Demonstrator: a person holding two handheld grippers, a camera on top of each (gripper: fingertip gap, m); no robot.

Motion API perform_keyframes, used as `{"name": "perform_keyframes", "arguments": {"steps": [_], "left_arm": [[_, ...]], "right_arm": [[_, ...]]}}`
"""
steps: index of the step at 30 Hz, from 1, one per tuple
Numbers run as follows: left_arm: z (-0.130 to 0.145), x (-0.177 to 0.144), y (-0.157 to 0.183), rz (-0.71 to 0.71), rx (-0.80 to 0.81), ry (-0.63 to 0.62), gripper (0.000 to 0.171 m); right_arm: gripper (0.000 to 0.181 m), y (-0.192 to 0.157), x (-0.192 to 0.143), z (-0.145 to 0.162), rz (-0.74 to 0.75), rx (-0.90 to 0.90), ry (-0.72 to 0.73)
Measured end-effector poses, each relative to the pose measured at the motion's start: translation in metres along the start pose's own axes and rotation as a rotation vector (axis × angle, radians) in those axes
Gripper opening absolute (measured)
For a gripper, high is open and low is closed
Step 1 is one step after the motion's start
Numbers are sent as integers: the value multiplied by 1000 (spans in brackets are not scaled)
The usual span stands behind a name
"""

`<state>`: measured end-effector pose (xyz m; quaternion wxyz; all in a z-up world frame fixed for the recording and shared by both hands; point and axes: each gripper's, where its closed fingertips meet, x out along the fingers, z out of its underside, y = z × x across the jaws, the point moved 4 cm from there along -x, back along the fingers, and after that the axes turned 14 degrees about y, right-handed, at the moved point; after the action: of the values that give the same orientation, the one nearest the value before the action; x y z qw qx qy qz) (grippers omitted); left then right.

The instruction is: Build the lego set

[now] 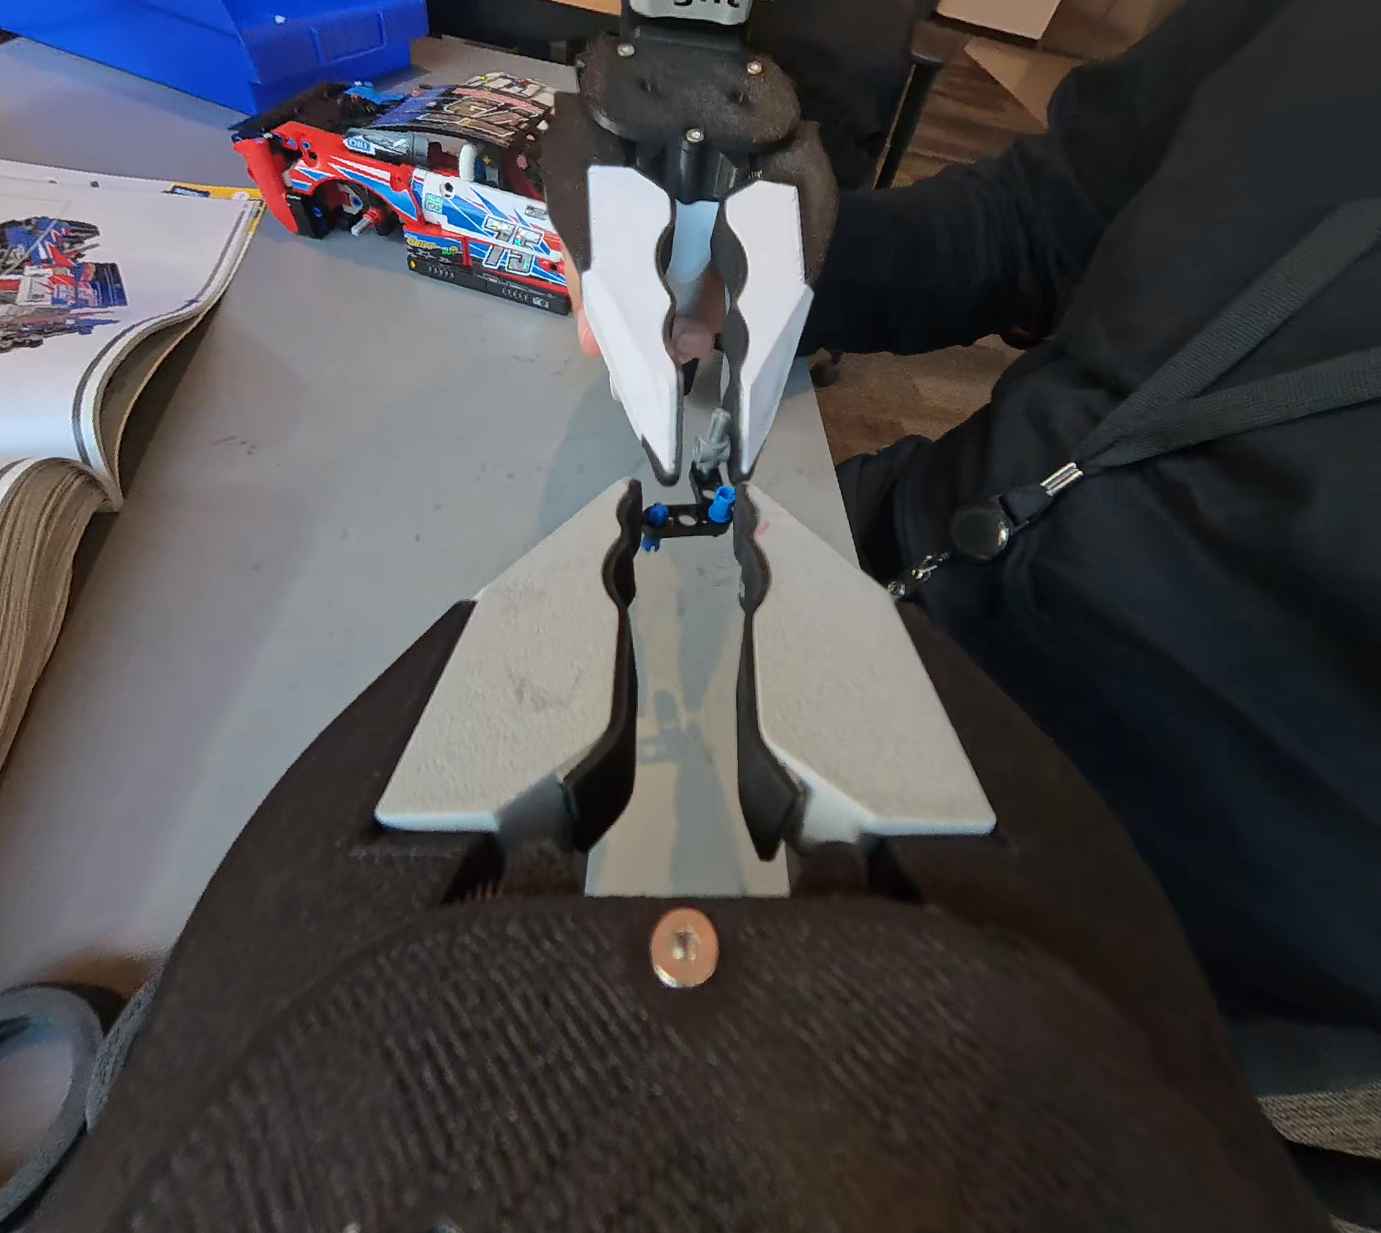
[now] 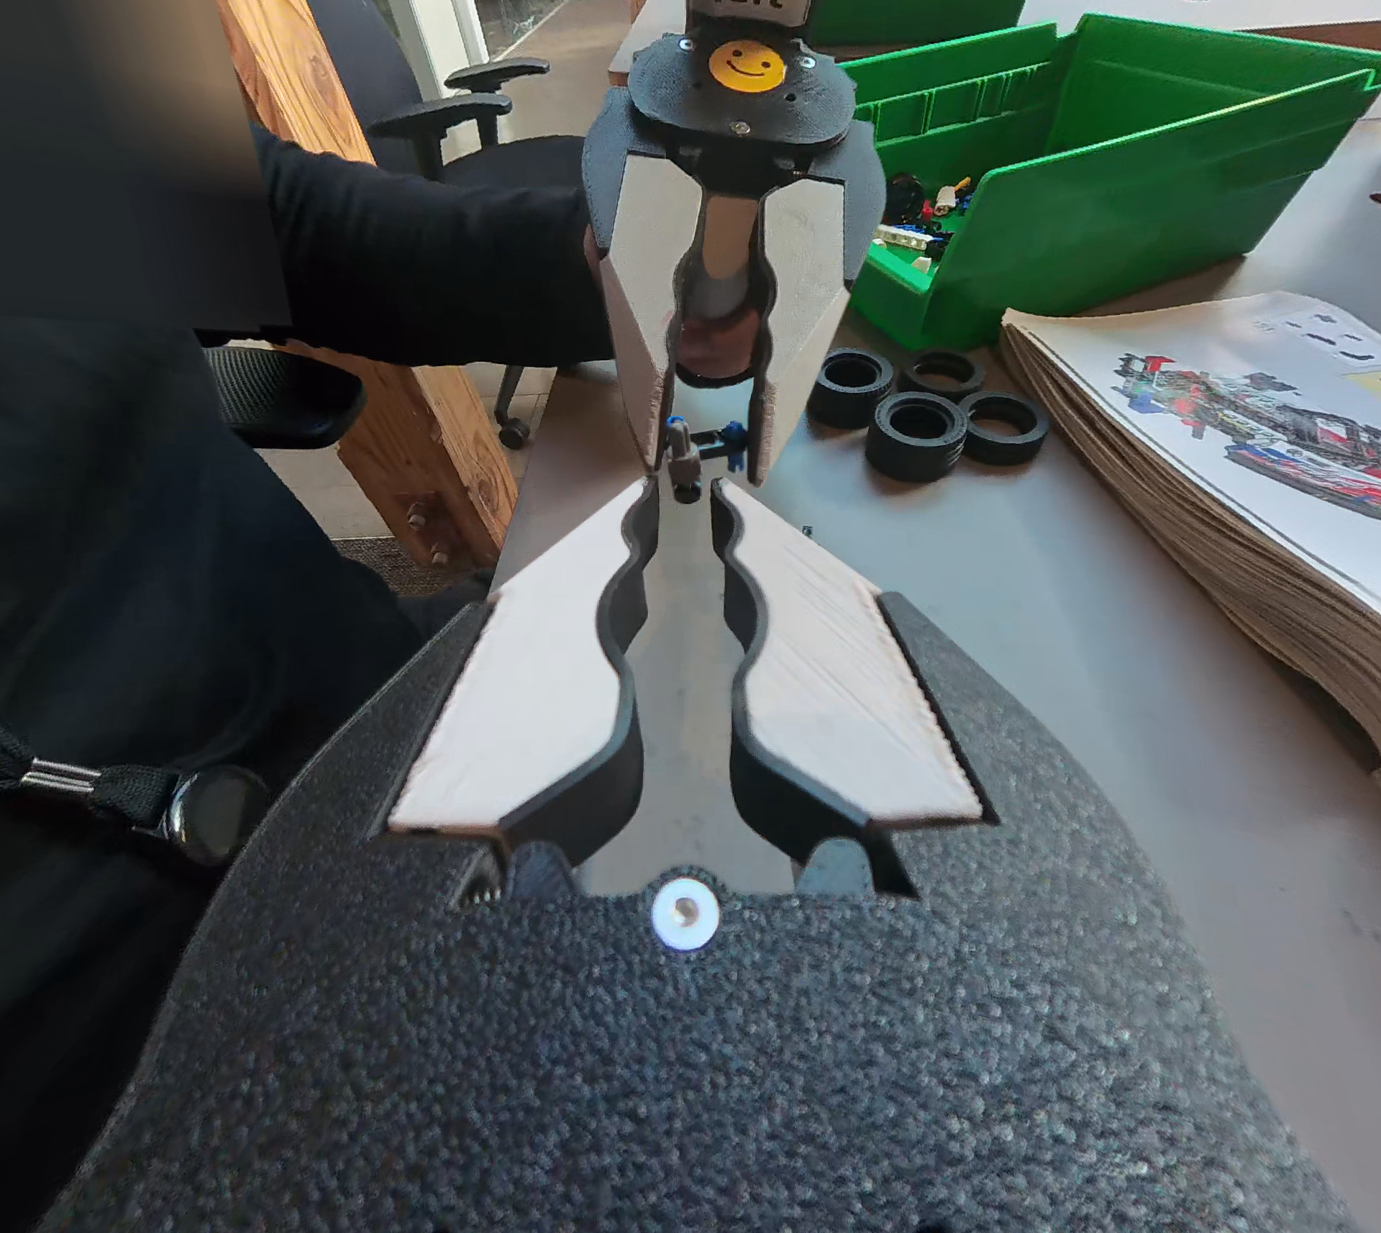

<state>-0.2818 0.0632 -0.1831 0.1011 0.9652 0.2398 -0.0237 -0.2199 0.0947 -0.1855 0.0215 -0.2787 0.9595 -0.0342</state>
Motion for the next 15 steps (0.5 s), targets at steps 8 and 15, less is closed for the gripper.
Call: {"name": "perform_keyframes", "arguments": {"steps": [8,15], "left_arm": [[3,-4,-31,-164,-70,-51,24],[39,-39,-59,-582,-25,-418,20]], "right_arm": [[7,25,-2,7,176,37,-50],[7,67,5,45,489,165,-272]]}}
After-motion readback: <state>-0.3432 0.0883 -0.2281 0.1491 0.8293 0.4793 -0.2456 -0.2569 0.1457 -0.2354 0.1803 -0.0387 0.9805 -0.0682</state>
